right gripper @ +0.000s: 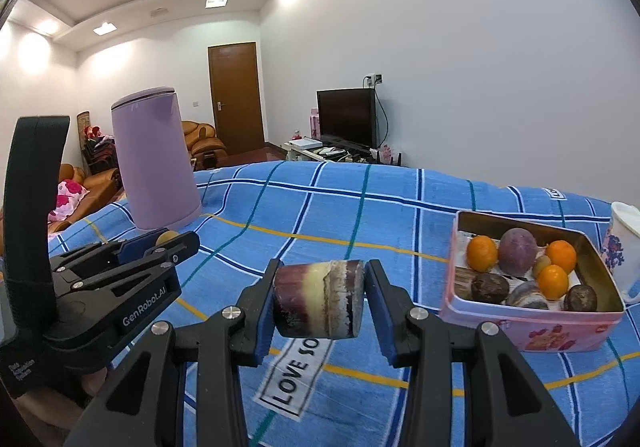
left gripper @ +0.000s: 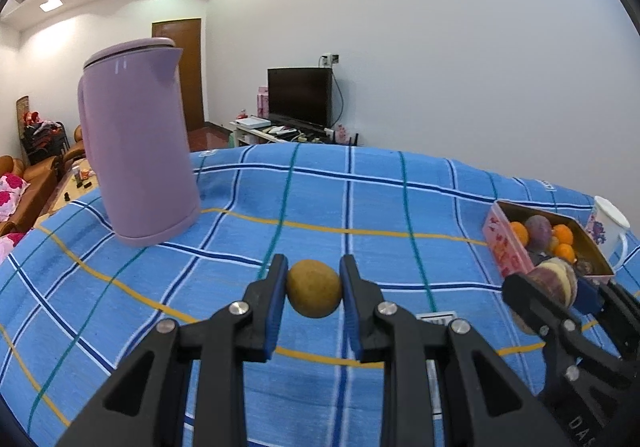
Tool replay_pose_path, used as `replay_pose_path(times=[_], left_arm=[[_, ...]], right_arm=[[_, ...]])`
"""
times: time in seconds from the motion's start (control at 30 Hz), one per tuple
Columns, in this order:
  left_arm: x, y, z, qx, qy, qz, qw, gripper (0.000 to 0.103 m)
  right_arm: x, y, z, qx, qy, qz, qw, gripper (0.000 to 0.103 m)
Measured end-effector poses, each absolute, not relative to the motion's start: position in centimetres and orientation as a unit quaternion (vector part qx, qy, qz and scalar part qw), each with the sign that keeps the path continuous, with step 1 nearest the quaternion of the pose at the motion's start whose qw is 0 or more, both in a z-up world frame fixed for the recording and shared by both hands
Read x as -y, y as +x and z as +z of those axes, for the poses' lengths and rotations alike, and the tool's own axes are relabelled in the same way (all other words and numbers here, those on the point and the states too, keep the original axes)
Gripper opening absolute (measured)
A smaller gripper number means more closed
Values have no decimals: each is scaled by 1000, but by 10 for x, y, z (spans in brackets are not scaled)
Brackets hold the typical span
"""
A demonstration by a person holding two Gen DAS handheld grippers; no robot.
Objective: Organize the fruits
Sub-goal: 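Carry the root slice and yellow-brown fruit over the pink tin with both grippers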
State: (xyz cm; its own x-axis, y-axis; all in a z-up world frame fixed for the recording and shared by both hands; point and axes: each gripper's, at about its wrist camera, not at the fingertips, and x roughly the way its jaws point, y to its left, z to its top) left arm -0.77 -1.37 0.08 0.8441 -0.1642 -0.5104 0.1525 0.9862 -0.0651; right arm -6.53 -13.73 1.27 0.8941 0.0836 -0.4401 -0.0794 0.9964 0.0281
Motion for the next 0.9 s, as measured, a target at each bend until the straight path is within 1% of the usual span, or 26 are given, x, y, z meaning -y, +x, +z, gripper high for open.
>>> replay_pose_path(times=[0.5, 0.9], left_arm=[[58, -20, 3, -273, 3, -117, 955, 28], [99, -31, 16, -257, 30, -146, 955, 28]], right_arm=[[181, -86, 17, -216, 6, 15, 976, 43], [221, -100, 25, -195, 17, -13, 981, 43]])
